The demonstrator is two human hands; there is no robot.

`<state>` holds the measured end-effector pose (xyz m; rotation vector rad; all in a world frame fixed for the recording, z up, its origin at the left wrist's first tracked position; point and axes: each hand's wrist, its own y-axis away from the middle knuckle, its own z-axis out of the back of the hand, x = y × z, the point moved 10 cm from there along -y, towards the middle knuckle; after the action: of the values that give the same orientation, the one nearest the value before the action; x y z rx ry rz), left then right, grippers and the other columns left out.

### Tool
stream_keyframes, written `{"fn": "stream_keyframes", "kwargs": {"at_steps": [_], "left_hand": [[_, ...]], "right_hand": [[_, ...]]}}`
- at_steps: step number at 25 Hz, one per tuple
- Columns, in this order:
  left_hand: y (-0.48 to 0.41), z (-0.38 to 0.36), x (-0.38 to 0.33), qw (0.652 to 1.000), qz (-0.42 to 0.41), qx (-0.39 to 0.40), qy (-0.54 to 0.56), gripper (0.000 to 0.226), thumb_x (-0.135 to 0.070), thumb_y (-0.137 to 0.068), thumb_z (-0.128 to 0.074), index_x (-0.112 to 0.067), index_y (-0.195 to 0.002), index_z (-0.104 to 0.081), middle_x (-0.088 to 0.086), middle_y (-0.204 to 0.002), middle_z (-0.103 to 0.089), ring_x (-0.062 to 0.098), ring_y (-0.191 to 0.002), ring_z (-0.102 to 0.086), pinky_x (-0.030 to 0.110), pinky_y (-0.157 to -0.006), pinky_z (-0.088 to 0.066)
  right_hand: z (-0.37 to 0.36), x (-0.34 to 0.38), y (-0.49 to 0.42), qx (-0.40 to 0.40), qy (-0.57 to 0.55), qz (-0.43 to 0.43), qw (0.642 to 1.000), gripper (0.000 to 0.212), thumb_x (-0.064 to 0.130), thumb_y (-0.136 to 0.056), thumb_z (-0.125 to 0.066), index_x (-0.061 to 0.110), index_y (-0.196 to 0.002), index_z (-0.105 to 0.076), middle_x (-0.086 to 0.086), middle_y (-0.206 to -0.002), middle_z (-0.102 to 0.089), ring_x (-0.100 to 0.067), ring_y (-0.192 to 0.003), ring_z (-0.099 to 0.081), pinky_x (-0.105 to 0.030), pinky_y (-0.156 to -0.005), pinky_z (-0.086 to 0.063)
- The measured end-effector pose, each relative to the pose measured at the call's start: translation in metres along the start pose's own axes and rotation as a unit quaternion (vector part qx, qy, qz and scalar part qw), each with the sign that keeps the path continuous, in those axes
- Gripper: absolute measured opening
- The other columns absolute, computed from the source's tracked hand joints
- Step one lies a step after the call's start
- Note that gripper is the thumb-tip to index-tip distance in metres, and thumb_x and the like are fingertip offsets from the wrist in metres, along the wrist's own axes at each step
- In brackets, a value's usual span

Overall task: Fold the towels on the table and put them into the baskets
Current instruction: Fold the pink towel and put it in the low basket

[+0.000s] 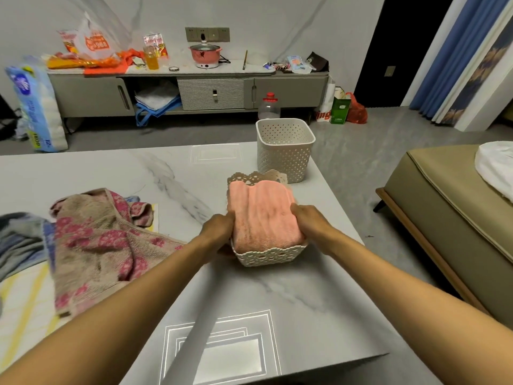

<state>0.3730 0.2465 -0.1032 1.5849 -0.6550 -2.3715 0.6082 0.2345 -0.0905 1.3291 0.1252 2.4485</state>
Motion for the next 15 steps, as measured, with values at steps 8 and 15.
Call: {"fn": "stream_keyframes", "kwargs": {"at_steps": [8,15], "left_hand": [[-0.024,0.135,0.022,0.978,-0.01,-0.182,-0.097,0.041,-0.029,-0.097,-0.034,0.001,-0.107,-0.061,0.022,-0.115,-0.062,0.035,-0.096,-0.061,0.04,-0.079,-0.054],[-0.055,0.137,0.011,0.974,-0.029,-0.183,-0.13,0.045,-0.035,-0.095,-0.032,-0.005,-0.107,-0.063,0.02,-0.115,-0.063,0.037,-0.1,-0.059,0.041,-0.084,-0.05]], "right_hand": [[-0.056,0.126,-0.019,-0.05,0.228,0.173,0.957,0.036,0.035,-0.1,-0.042,0.009,-0.103,-0.067,-0.018,-0.117,-0.066,-0.038,-0.108,-0.06,-0.04,-0.083,-0.046],[0.014,0.171,-0.111,-0.11,0.509,0.171,0.836,0.035,0.008,-0.092,-0.048,0.007,-0.126,-0.054,-0.019,-0.123,-0.063,-0.037,-0.111,-0.058,-0.04,-0.084,-0.04]]}}
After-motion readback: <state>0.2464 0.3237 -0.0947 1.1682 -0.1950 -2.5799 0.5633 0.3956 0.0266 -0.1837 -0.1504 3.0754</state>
